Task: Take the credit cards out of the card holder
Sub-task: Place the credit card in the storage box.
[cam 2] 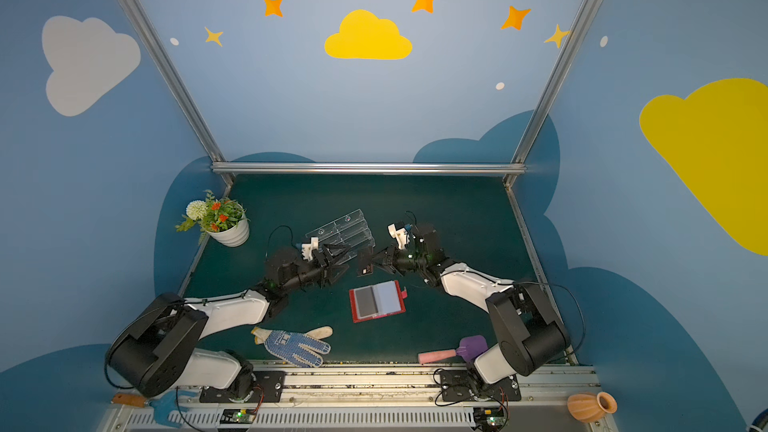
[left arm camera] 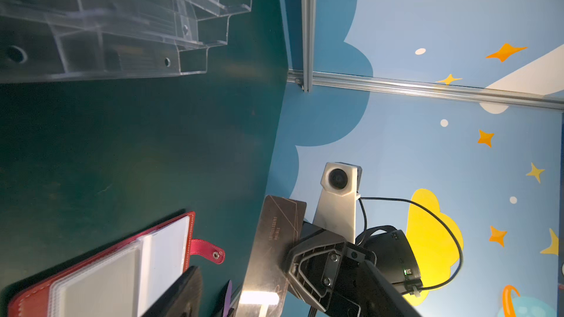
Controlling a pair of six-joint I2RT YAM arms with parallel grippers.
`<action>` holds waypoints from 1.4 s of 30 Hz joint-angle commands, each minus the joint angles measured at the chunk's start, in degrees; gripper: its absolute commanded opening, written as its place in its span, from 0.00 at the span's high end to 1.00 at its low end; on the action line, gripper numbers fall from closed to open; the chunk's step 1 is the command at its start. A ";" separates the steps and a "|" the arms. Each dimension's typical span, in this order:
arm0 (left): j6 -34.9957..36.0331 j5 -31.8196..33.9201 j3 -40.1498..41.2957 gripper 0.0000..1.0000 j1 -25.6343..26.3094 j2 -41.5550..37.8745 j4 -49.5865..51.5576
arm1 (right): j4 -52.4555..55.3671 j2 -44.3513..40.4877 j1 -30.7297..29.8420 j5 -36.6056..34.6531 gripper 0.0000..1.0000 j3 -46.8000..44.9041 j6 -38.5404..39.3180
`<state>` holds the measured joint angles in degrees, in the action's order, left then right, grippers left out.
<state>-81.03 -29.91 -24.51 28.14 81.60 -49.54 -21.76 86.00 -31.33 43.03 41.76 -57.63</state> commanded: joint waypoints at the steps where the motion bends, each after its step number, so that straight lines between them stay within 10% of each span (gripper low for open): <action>1: 0.22 -1.57 -1.44 0.22 -0.04 1.67 -2.17 | -3.54 -2.27 0.05 1.63 1.00 -0.58 -1.81; 13: -1.58 -5.35 -4.97 0.34 0.95 8.81 -12.70 | -6.47 -2.33 -0.97 2.24 1.00 -1.06 -3.84; 30: -3.16 -7.47 -4.98 0.92 1.71 13.22 -18.23 | -7.98 -1.64 -1.01 2.68 1.00 -2.12 -4.49; 36: -2.72 -7.75 -4.36 0.96 1.57 12.73 -17.90 | -8.34 -1.86 -0.67 3.19 1.00 -2.72 -4.50; 42: 0.09 -7.89 -3.77 0.96 0.30 9.10 -13.24 | -7.30 -4.92 1.21 2.61 0.54 -5.74 -4.22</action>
<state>-83.66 -36.88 -28.69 29.21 93.45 -65.39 -28.34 83.48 -31.05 45.17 37.54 -62.85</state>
